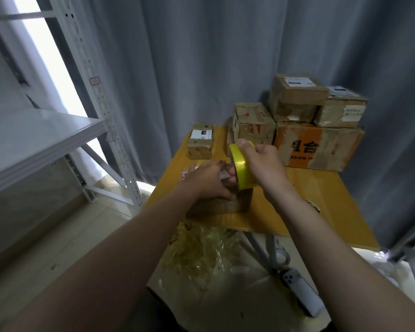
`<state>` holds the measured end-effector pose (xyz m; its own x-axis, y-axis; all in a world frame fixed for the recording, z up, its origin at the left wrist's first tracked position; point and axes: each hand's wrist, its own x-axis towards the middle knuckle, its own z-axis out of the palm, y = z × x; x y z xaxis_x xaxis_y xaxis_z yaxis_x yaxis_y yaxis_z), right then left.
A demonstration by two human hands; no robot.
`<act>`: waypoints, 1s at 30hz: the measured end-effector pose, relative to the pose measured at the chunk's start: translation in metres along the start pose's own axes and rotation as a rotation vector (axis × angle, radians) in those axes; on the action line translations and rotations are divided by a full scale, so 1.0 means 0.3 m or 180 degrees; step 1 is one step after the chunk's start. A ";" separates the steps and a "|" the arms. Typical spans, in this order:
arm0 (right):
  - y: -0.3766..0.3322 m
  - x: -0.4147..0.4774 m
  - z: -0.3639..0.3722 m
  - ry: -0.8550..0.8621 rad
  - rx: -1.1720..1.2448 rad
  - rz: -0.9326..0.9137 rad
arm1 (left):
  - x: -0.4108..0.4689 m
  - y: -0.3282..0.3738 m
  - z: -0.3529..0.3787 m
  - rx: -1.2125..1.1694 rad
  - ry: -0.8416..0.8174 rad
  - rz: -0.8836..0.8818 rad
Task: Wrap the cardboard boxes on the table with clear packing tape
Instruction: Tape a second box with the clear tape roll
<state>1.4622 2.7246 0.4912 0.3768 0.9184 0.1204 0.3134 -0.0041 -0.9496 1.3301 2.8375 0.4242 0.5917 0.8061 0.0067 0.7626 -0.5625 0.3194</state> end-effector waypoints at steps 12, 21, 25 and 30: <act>0.149 -0.311 -0.022 -0.0328 0.0703 0.0978 | -0.032 0.023 -0.024 0.0085 -0.0102 -0.0141; 0.246 -0.343 0.036 -0.0189 0.0678 0.1125 | -0.058 0.030 -0.035 -0.0034 -0.0154 -0.0114; 0.272 -0.334 0.034 0.0202 0.0240 0.1088 | -0.060 0.021 -0.031 -0.0108 -0.0129 -0.0082; 0.217 -0.295 -0.004 0.0177 -0.1870 -0.0253 | -0.036 -0.007 -0.012 -0.0099 -0.0105 0.0058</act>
<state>1.4503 2.6425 0.4190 0.3725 0.9028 0.2148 0.7665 -0.1688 -0.6197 1.3212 2.8307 0.4270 0.6141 0.7890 -0.0181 0.7434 -0.5706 0.3489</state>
